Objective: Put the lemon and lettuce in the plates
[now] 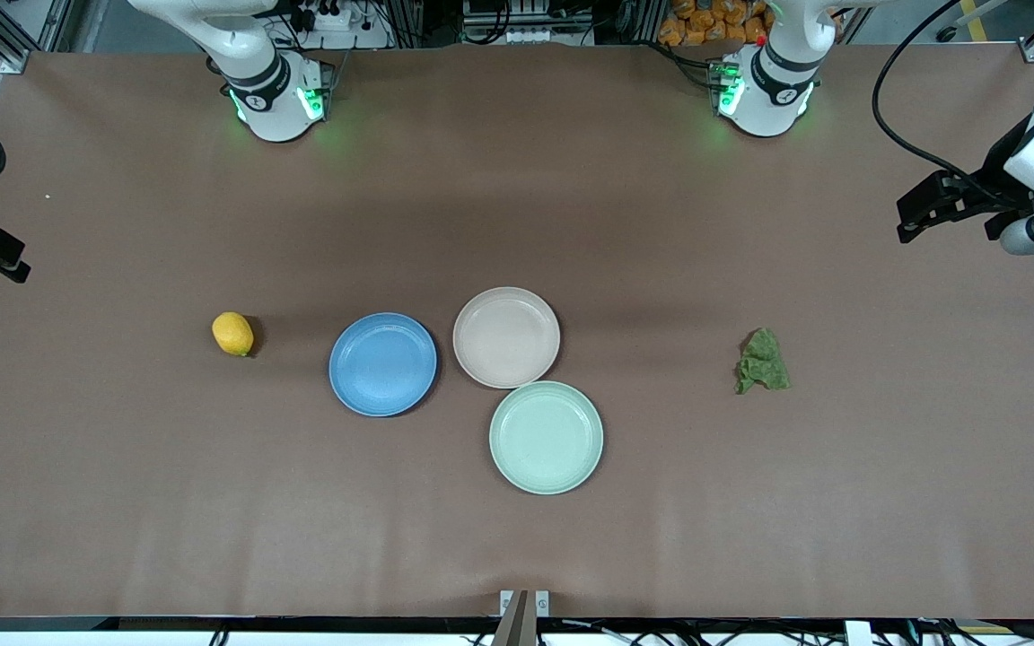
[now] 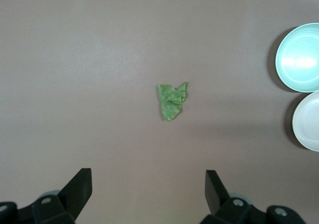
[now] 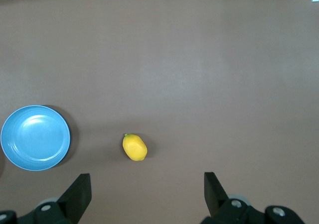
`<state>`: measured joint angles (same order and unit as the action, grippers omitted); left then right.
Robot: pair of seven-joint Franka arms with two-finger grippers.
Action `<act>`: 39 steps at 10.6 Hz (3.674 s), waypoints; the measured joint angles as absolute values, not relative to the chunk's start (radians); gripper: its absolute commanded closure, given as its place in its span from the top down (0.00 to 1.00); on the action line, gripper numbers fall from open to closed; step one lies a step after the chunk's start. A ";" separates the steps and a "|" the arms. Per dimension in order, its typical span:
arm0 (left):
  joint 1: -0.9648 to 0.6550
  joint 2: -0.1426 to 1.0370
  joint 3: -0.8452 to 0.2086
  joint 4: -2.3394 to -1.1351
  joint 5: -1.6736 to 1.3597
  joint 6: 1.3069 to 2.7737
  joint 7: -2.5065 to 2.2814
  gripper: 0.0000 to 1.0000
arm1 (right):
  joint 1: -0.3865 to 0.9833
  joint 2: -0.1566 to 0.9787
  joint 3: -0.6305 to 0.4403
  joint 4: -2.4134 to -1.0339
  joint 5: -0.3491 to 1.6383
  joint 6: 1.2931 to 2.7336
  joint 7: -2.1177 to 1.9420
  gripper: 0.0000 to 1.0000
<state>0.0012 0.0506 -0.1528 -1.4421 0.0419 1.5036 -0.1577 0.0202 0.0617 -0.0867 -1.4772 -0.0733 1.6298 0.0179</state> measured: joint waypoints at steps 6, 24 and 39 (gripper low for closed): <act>0.001 0.051 -0.154 -1.465 0.042 1.499 -0.158 1.00 | 0.030 0.062 -0.059 -1.477 -0.050 1.607 0.022 1.00; -0.061 0.232 -0.160 -1.650 0.102 1.654 -0.158 1.00 | 0.034 0.109 -0.060 -1.574 -0.024 1.694 0.005 1.00; -0.038 0.598 -0.124 -1.759 0.052 2.010 -0.158 1.00 | 0.036 0.132 -0.056 -1.758 -0.022 1.885 -0.036 1.00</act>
<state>-0.0375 0.5976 -0.1241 -1.7586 0.0520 2.0103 -0.1579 0.0361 0.1316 -0.0564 -1.7580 -0.0216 1.8845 -0.0359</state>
